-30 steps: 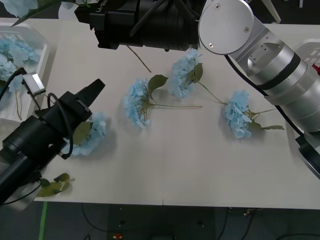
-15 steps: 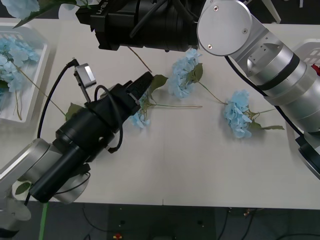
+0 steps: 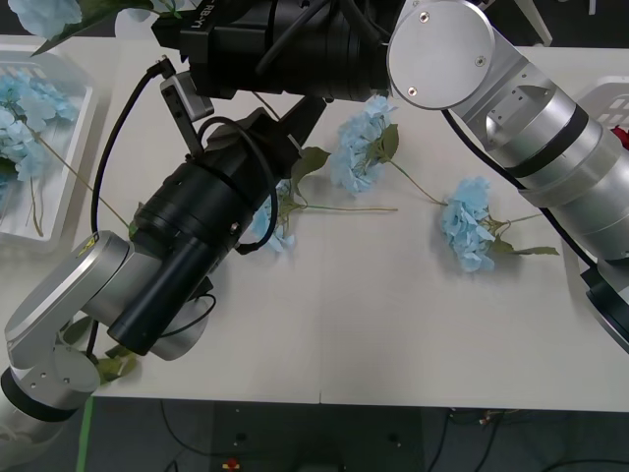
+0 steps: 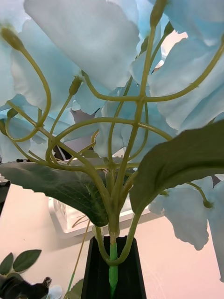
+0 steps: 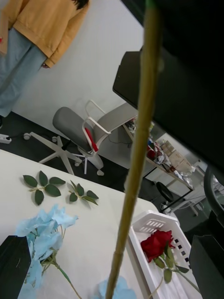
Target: Place the red flowers into the right box and the blue flowers into the left box. If a person shows an open palm, hand one flower to the person first, then continue sorting.
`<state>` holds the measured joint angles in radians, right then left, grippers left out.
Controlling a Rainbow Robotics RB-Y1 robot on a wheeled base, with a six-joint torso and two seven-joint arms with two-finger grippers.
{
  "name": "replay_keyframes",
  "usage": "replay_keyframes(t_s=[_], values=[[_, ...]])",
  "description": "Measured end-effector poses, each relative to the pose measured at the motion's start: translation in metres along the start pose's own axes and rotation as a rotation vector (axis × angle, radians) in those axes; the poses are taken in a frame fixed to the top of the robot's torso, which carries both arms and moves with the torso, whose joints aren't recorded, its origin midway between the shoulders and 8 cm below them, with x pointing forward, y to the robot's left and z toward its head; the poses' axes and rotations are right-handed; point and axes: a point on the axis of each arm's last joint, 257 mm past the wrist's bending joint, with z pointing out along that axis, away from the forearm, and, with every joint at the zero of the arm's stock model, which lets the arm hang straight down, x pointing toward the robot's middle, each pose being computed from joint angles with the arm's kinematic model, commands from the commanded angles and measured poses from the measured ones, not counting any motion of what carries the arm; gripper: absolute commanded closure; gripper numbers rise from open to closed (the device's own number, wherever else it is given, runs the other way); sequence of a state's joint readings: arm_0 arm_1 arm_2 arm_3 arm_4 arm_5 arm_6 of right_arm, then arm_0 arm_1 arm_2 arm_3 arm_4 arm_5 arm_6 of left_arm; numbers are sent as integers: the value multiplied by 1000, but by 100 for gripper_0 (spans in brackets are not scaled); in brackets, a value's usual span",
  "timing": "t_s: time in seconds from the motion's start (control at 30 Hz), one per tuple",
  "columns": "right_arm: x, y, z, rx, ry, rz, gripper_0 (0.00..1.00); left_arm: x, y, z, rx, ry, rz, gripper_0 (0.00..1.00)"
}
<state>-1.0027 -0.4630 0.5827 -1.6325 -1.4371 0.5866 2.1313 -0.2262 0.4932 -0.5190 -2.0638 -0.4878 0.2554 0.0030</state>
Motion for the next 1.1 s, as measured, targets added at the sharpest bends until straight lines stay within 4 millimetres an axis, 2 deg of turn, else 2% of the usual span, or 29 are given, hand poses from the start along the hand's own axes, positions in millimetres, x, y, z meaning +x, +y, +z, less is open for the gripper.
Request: replay_keyframes(t_s=[0.27,0.3,0.33,0.37,0.5,0.6,0.63,1.1], values=[[4,-4,0,8,6,5,100,-11,9,16,-54,-27,24,0],[4,-5,0,9,7,5,100,-12,10,18,-55,-27,27,4],[4,-5,0,10,8,5,100,-12,10,20,-55,-27,29,17],[5,-5,0,11,9,5,100,-12,10,21,-55,-28,31,21],[6,-7,0,14,12,7,100,-12,12,22,-58,-28,32,58],[7,-8,0,16,13,3,100,-11,12,23,-59,-27,31,94],[7,-8,0,17,14,2,100,-11,12,23,-59,-27,31,98],[7,-8,0,19,15,-1,100,-11,13,23,-60,-28,33,100]])
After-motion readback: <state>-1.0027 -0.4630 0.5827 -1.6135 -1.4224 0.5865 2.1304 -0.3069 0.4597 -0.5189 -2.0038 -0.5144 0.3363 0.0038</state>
